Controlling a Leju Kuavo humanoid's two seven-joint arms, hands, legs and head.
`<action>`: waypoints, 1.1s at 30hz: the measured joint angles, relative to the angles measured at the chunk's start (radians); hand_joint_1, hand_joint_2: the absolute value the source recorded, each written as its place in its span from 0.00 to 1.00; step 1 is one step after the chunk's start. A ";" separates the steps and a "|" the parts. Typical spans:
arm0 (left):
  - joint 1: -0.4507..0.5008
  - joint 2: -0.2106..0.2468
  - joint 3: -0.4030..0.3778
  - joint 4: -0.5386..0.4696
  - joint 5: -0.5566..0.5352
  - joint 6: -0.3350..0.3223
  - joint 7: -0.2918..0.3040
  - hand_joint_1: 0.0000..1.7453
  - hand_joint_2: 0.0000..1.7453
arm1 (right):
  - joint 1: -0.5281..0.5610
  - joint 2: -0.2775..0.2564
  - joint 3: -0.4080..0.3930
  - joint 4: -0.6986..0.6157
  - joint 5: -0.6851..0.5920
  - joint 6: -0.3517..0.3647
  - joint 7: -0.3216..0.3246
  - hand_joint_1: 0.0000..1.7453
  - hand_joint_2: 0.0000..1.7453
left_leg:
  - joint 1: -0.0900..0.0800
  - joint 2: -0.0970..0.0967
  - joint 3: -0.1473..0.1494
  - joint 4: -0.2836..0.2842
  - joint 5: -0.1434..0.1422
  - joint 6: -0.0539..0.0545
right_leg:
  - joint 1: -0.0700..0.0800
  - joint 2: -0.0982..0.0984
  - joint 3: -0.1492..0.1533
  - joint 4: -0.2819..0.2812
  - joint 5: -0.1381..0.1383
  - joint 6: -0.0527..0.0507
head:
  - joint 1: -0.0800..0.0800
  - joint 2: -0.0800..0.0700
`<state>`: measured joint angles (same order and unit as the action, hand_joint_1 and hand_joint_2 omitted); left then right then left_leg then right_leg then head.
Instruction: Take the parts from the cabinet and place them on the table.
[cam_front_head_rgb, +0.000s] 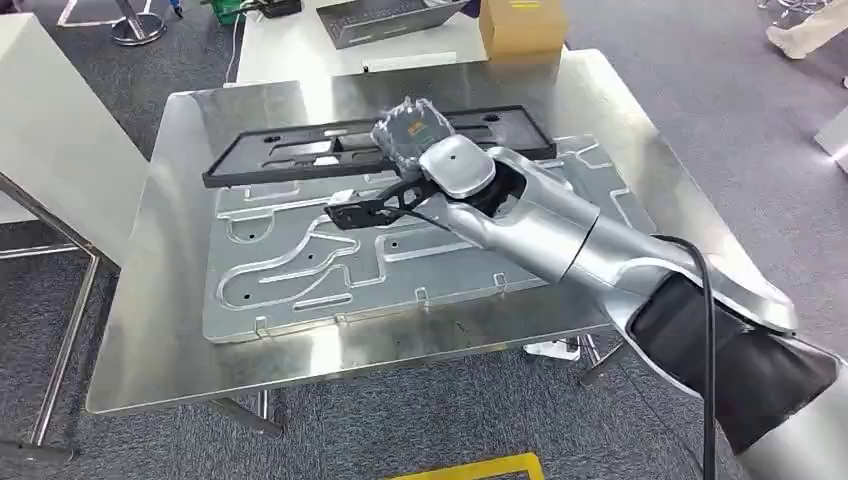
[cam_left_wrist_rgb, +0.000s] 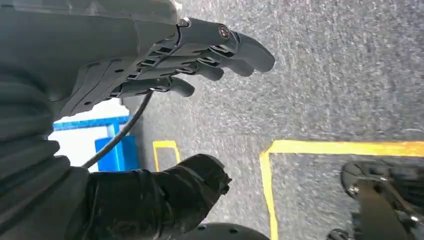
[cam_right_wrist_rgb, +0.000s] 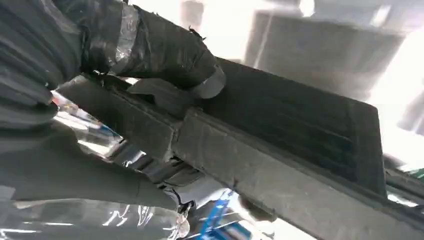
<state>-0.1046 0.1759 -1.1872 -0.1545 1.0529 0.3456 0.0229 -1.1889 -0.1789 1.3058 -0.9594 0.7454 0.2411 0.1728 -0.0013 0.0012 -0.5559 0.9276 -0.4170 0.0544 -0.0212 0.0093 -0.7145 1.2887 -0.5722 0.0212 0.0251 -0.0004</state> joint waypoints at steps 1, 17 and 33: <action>0.001 -0.001 0.000 0.000 0.002 0.000 0.000 0.00 1.00 | 0.008 0.000 0.000 0.000 -0.001 -0.001 0.000 1.00 1.00 | 0.001 -0.003 0.006 0.007 -0.009 -0.003 | -0.001 0.000 -0.002 -0.018 0.032 0.002 | 0.000 0.000; 0.001 -0.005 0.001 0.000 0.041 0.000 0.002 0.00 1.00 | 0.039 -0.005 0.000 0.004 -0.011 -0.024 -0.003 1.00 1.00 | 0.010 -0.006 -0.173 0.351 -0.124 -0.058 | -0.002 0.006 0.107 -0.251 0.125 -0.037 | -0.006 0.000; -0.002 -0.004 0.004 0.000 0.044 -0.007 -0.010 0.00 1.00 | 0.050 -0.010 0.000 0.003 -0.017 -0.029 -0.003 1.00 1.00 | 0.001 -0.003 -0.036 0.057 -0.011 -0.007 | 0.000 -0.001 -0.009 -0.013 0.044 0.001 | 0.000 0.000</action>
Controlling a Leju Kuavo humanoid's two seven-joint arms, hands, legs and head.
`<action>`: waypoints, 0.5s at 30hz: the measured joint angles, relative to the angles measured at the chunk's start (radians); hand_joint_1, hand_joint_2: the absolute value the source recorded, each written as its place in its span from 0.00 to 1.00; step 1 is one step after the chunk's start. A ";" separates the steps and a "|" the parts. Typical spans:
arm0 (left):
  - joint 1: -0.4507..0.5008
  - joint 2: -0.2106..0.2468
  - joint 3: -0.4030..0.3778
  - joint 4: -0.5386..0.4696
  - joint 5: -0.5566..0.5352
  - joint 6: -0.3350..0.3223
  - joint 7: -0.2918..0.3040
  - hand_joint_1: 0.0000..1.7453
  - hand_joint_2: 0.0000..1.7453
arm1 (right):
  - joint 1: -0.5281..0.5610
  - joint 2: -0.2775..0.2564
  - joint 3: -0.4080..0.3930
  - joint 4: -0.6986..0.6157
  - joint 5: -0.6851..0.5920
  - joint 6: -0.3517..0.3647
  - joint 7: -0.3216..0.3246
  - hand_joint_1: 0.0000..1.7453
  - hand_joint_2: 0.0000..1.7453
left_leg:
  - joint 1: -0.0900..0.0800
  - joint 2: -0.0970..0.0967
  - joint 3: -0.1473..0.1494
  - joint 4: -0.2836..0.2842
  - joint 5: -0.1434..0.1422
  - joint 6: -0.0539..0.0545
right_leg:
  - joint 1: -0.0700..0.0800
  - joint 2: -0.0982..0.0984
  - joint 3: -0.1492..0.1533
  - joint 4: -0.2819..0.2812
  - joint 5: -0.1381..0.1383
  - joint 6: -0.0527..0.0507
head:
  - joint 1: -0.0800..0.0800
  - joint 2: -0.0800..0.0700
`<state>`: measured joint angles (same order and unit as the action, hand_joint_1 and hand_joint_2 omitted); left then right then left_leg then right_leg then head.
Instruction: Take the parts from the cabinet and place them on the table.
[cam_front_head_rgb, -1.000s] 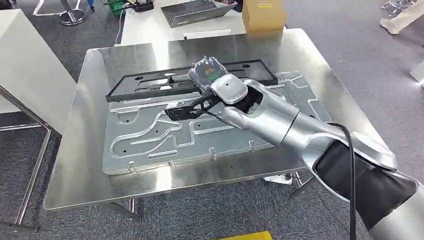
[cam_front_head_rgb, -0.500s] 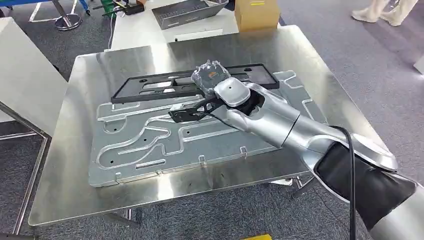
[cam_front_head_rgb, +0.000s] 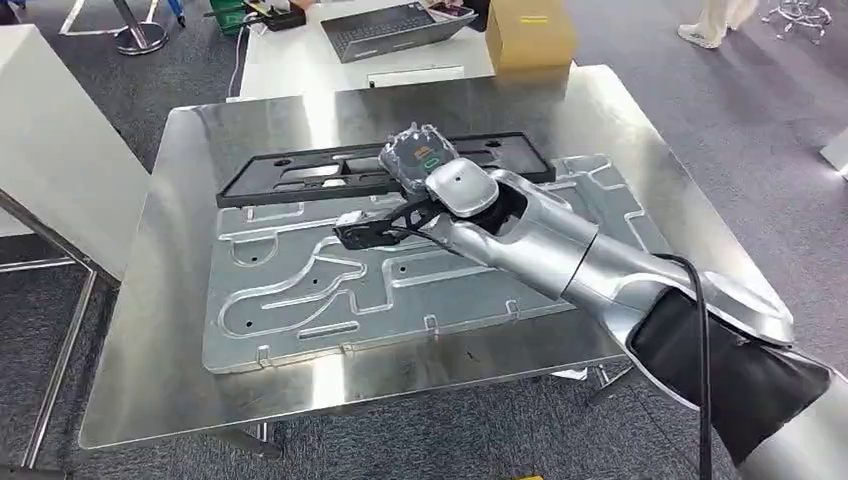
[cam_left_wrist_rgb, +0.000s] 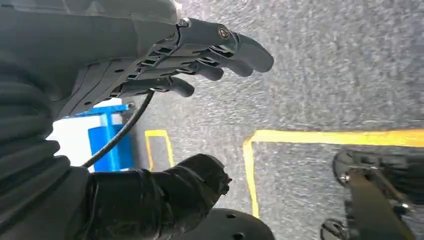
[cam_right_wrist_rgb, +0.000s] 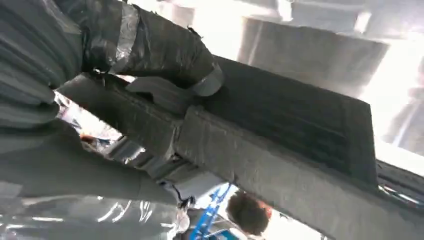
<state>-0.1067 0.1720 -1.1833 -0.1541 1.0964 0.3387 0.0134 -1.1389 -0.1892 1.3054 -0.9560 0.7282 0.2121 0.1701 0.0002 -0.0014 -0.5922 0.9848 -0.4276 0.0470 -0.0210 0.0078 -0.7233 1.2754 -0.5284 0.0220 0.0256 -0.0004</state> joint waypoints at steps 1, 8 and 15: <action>0.000 -0.001 0.000 0.000 0.000 0.000 0.000 0.00 1.00 | 0.002 0.000 0.000 0.002 -0.003 -0.006 0.000 1.00 1.00 | 0.001 -0.003 0.001 0.012 -0.008 -0.005 | -0.001 -0.001 0.037 -0.084 0.054 0.000 | 0.000 0.000; 0.000 -0.002 0.000 0.000 0.000 0.004 0.002 0.00 1.00 | 0.006 0.001 0.000 0.005 -0.010 -0.032 -0.001 1.00 1.00 | -0.007 -0.005 -0.016 0.047 -0.029 -0.021 | 0.003 -0.001 0.092 -0.216 0.078 -0.008 | -0.001 0.000; 0.000 -0.004 0.000 0.000 0.002 0.011 0.004 0.00 1.00 | 0.073 0.002 -0.011 0.024 -0.017 -0.071 -0.016 1.00 1.00 | 0.009 -0.002 -0.172 0.348 -0.151 -0.061 | -0.004 0.002 0.096 -0.221 0.084 -0.036 | -0.010 0.000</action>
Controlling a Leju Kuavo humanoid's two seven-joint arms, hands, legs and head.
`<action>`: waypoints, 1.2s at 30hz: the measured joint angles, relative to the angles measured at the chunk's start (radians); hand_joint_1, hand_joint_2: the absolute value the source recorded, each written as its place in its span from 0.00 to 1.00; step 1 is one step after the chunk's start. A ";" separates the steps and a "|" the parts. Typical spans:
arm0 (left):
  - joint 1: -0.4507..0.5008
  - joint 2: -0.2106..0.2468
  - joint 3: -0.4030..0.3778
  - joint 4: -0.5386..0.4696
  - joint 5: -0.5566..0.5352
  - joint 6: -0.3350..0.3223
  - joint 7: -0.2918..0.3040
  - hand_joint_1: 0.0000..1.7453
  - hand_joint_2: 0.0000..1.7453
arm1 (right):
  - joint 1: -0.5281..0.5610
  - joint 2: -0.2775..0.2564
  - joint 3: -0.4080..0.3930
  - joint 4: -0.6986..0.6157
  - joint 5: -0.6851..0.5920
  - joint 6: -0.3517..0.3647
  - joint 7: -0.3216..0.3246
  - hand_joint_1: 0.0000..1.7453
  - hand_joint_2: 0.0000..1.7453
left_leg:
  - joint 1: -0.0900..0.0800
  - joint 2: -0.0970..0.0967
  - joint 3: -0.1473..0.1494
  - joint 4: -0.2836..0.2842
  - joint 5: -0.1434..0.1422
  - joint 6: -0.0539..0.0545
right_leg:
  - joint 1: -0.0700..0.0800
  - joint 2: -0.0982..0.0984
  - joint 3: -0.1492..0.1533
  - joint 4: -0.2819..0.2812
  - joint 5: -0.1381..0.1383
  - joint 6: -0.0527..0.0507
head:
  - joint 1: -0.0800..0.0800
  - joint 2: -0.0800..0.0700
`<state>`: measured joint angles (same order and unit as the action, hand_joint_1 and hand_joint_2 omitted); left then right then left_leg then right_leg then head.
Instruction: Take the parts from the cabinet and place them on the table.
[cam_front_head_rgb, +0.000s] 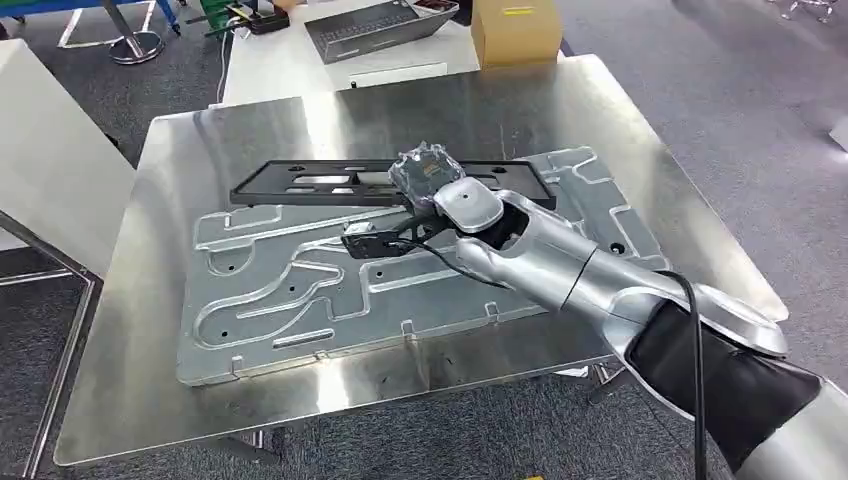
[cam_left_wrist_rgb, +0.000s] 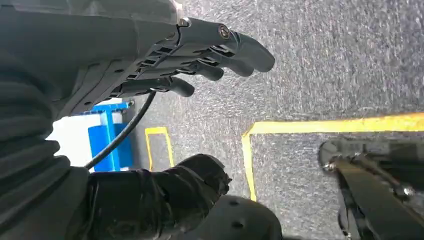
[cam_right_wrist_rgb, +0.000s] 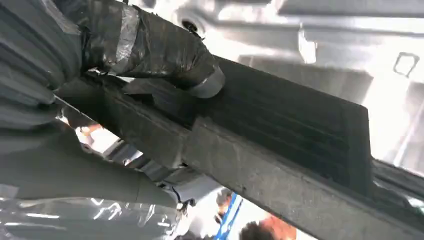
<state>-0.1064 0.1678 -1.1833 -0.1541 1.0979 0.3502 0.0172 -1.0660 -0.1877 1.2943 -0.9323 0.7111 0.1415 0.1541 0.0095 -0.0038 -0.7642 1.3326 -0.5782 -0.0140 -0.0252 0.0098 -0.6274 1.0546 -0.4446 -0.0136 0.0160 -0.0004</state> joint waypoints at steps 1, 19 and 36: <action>0.001 0.000 0.000 0.000 0.000 0.000 0.000 0.00 1.00 | 0.008 0.000 -0.001 0.002 -0.002 -0.002 -0.003 1.00 1.00 | 0.000 0.000 0.002 -0.016 0.025 0.002 | 0.000 0.000 0.002 0.000 -0.001 0.000 | 0.000 0.000; 0.000 -0.003 0.000 0.000 0.006 0.018 0.000 0.00 1.00 | 0.058 0.000 -0.033 0.025 -0.008 -0.020 -0.019 1.00 1.00 | -0.010 -0.004 0.154 -0.314 0.139 0.056 | 0.004 -0.006 -0.028 0.077 -0.009 0.038 | 0.004 0.000; -0.001 -0.007 0.000 0.000 0.011 0.004 -0.018 0.00 1.00 | 0.061 -0.013 -0.074 0.022 -0.012 -0.026 -0.010 1.00 1.00 | 0.004 -0.001 0.130 -0.288 0.151 0.007 | -0.003 0.001 0.014 -0.010 -0.001 0.009 | 0.000 0.000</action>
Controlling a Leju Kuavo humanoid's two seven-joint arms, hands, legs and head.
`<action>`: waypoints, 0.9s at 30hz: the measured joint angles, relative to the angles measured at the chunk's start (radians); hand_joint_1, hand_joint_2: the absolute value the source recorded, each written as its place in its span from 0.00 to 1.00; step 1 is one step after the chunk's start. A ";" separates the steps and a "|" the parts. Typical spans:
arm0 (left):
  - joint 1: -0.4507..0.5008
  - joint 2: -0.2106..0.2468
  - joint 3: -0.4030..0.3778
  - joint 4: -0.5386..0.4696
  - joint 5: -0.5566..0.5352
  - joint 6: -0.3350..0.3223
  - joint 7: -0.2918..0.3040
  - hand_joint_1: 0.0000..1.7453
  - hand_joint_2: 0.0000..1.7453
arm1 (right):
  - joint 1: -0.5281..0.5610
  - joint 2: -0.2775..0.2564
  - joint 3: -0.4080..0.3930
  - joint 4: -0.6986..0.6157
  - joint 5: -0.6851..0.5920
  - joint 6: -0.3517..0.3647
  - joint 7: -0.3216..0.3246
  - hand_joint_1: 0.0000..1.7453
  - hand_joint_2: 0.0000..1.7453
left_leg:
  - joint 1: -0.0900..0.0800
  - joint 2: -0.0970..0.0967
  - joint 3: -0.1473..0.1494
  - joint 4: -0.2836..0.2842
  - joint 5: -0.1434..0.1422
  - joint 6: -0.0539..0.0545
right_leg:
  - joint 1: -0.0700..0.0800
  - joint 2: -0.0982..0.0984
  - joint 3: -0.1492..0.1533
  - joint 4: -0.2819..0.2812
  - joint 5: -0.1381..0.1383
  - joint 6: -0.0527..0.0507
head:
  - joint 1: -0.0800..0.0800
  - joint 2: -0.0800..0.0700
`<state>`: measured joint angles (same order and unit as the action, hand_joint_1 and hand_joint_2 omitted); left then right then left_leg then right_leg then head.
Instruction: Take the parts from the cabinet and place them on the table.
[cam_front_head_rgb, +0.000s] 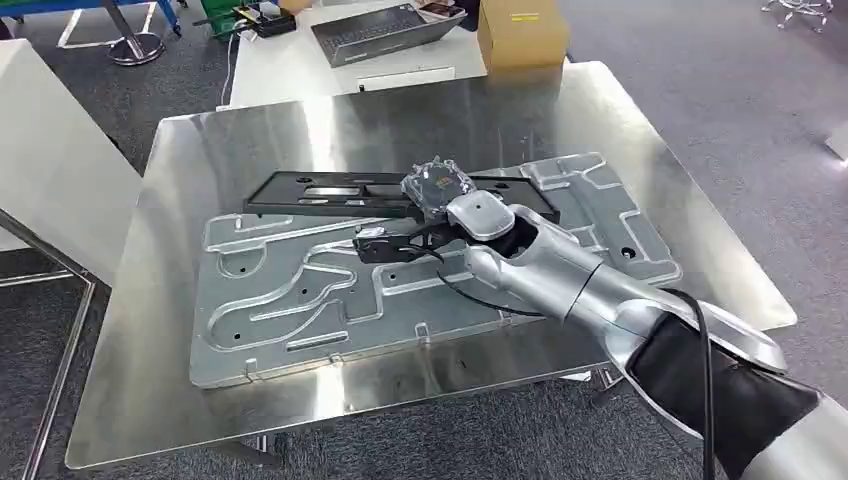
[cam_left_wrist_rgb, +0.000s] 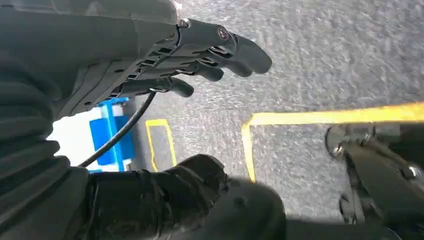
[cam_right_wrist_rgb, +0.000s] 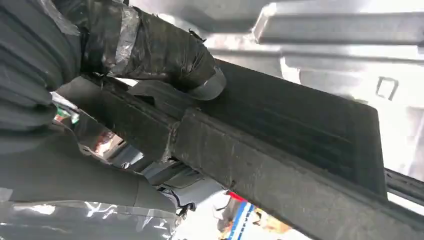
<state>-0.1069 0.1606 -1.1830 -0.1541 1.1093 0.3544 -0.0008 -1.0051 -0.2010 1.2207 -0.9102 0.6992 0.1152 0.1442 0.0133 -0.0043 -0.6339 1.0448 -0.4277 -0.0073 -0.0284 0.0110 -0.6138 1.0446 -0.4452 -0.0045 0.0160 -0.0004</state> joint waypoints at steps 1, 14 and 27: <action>0.000 0.000 0.000 0.000 0.000 0.000 0.000 0.00 1.00 | 0.000 0.000 -0.001 0.000 0.000 0.000 0.000 1.00 1.00 | -0.001 0.000 0.002 -0.006 -0.005 0.001 | 0.000 0.000 0.000 0.000 0.000 0.000 | 0.000 0.000; 0.000 -0.002 0.000 0.000 0.002 -0.015 -0.024 0.00 1.00 | 0.012 -0.029 -0.017 -0.005 0.003 0.001 0.003 1.00 1.00 | -0.021 -0.004 0.027 -0.037 -0.007 0.053 | 0.012 -0.005 -0.086 0.164 -0.035 0.021 | 0.003 0.000; 0.001 -0.003 0.001 0.000 0.010 0.004 -0.009 0.00 1.00 | 0.014 -0.037 -0.027 -0.018 0.007 0.016 0.014 1.00 1.00 | -0.004 -0.001 -0.128 0.276 -0.140 -0.007 | 0.008 -0.001 -0.006 -0.005 0.009 -0.012 | -0.001 0.000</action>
<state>-0.1054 0.1579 -1.1822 -0.1541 1.1189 0.3586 -0.0099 -0.9910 -0.2377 1.1933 -0.9285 0.7061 0.1308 0.1587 0.0096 -0.0052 -0.7619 1.3204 -0.5677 -0.0144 -0.0206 0.0095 -0.6202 1.0397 -0.4363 -0.0164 0.0153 -0.0004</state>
